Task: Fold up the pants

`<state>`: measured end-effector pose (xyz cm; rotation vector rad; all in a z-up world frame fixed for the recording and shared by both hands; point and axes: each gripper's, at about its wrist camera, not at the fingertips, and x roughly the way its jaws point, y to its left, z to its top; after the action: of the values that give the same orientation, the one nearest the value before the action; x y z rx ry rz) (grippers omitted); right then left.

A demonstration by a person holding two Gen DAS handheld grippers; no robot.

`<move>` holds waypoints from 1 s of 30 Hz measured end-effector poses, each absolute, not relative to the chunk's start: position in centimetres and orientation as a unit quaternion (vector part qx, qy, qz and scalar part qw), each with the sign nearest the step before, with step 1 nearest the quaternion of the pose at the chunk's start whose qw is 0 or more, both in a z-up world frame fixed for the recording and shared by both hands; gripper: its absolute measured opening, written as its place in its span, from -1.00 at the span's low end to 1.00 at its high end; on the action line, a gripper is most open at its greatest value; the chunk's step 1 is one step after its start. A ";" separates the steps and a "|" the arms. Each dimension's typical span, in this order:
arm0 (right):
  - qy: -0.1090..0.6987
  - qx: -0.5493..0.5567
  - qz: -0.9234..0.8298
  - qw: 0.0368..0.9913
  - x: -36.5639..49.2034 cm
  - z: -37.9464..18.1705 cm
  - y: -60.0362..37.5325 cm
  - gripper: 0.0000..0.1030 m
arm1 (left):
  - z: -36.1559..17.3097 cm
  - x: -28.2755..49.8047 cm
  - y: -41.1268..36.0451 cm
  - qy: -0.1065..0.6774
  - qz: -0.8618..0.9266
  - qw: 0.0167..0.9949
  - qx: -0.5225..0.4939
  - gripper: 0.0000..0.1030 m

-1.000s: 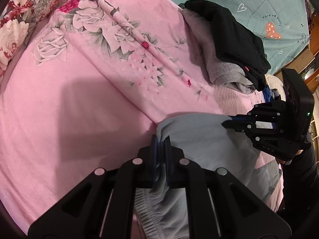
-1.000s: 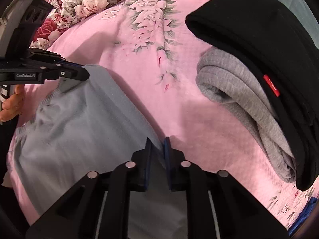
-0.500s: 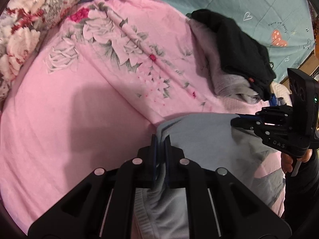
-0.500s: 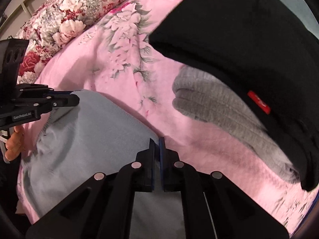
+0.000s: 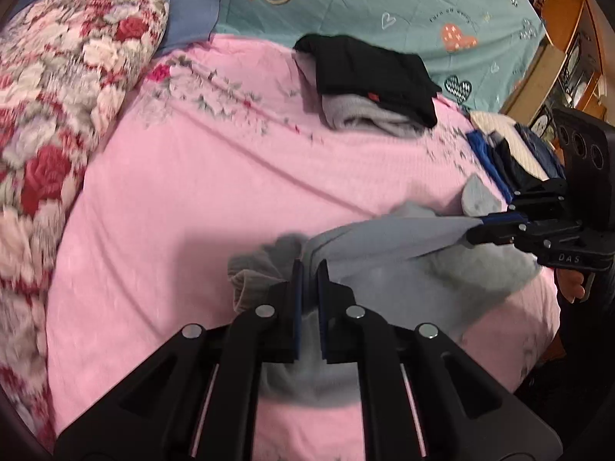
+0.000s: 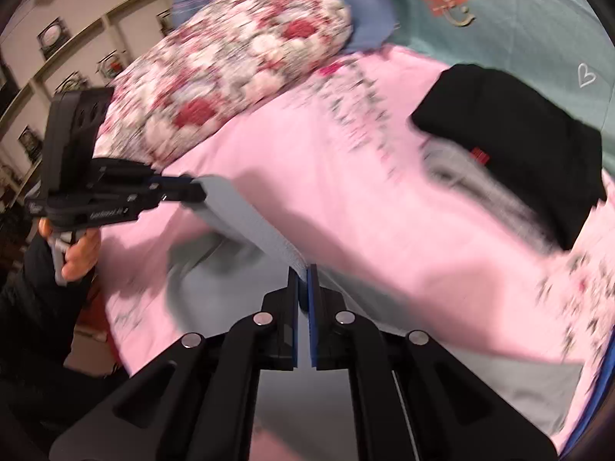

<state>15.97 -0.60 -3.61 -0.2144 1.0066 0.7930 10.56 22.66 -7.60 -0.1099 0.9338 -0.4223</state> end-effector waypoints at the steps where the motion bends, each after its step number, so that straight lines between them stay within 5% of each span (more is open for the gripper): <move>1: 0.473 -0.101 0.373 0.791 14.7 -4.3 -0.3 -0.92 | -8.4 9.9 22.8 0.454 -0.200 0.867 -0.055 -0.87; 11: 0.527 -0.077 0.385 0.754 8.6 -11.3 0.8 -0.92 | -12.3 6.5 23.0 0.481 -0.199 0.852 -0.054 -0.86; 14: 0.531 -0.076 0.381 0.753 8.4 -12.1 1.0 -0.92 | -13.0 6.5 22.7 0.499 -0.201 0.842 -0.045 -0.69; 16: 0.532 -0.090 0.379 0.752 7.9 -12.5 1.1 -0.90 | -12.8 6.2 23.1 0.499 -0.209 0.839 -0.060 -0.33; 18: 0.535 -0.107 0.374 0.750 7.6 -12.7 1.3 -0.74 | -11.6 5.2 24.0 0.478 -0.212 0.848 -0.082 0.57; 19: 0.535 -0.113 0.373 0.750 7.4 -12.6 1.4 -0.60 | -10.8 4.5 24.4 0.462 -0.206 0.858 -0.087 0.66; 24: 0.500 -0.089 0.410 0.758 6.0 -9.1 0.9 -0.23 | -7.0 2.8 26.2 0.410 -0.172 0.887 -0.123 0.68; 27: 0.468 -0.073 0.405 0.782 6.3 -7.8 1.0 -0.25 | -6.2 3.3 25.2 0.404 -0.175 0.883 -0.160 0.59; 28: 0.464 -0.073 0.404 0.785 6.6 -8.0 1.3 -0.42 | -6.2 3.4 24.5 0.403 -0.185 0.881 -0.168 0.50; 30: 0.482 -0.068 0.405 0.774 7.2 -9.5 2.1 -0.61 | -7.1 4.0 22.6 0.414 -0.202 0.871 -0.173 -0.14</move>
<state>7.20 2.08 -9.46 -0.1465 1.0431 0.8776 4.03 22.64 -7.07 -0.3607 0.8659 -0.4230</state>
